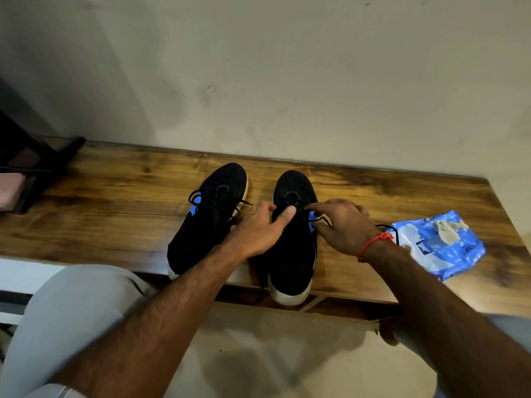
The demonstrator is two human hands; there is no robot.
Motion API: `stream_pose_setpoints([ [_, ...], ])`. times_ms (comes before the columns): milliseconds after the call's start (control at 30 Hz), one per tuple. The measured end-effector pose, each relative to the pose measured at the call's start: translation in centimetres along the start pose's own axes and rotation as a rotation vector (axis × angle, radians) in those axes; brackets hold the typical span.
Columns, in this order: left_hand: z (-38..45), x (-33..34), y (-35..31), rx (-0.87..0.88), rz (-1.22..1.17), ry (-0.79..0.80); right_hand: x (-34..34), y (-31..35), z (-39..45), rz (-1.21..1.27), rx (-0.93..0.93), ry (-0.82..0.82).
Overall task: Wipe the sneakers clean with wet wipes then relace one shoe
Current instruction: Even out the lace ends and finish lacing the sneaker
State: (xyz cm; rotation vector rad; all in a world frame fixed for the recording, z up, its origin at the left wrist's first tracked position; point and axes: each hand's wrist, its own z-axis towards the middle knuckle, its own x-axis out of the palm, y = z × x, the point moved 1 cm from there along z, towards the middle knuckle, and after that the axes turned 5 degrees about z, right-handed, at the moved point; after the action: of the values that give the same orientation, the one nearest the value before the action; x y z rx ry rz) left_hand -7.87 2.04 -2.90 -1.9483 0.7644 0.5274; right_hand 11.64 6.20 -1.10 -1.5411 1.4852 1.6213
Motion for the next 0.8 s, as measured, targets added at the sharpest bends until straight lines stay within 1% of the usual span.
stream_pose_setpoints([
  [67, -0.2, -1.1, 0.1, 0.017, 0.035, 0.018, -0.3, 0.1, 0.0, 0.055, -0.049, -0.013],
  [133, 0.0, -1.9, 0.6, 0.04, 0.117, -0.025, -0.3, 0.2, 0.0, 0.071, -0.072, -0.026],
  [233, 0.1, -2.0, 1.2, 0.085, 0.148, -0.119, -0.1, 0.3, -0.1, 0.092, -0.089, -0.03],
  [300, 0.0, -1.8, 1.4, 0.081, 0.166, -0.164, -0.1, 0.3, 0.0, 0.073, -0.073, -0.021],
  [367, 0.0, -2.1, 1.3, 0.065, 0.268, -0.196, -0.2, 0.3, 0.0, 0.027, -0.05, -0.017],
  [467, 0.0, -2.6, 1.1, 0.046, 0.369, -0.196, -0.4, 0.1, 0.0, 0.0, -0.03, -0.034],
  [533, -0.2, -2.5, 1.1, 0.036, 0.347, -0.177, -0.2, 0.0, -0.1, -0.003, -0.03, -0.035],
  [600, -0.3, -2.3, 1.2, 0.051, 0.259, -0.159, -0.1, 0.0, -0.1, 0.004, -0.037, -0.036],
  [700, -0.4, -2.1, 1.0, 0.062, 0.057, -0.134, 0.0, -0.3, 0.1, 0.143, -0.104, -0.056],
  [767, -0.5, -1.9, 0.6, 0.061, 0.034, -0.104, 0.1, -0.2, 0.1, 0.221, -0.154, -0.043],
  [800, -0.6, -1.8, 0.4, 0.067, 0.037, -0.119, 0.2, 0.0, 0.2, 0.236, -0.159, -0.037],
])
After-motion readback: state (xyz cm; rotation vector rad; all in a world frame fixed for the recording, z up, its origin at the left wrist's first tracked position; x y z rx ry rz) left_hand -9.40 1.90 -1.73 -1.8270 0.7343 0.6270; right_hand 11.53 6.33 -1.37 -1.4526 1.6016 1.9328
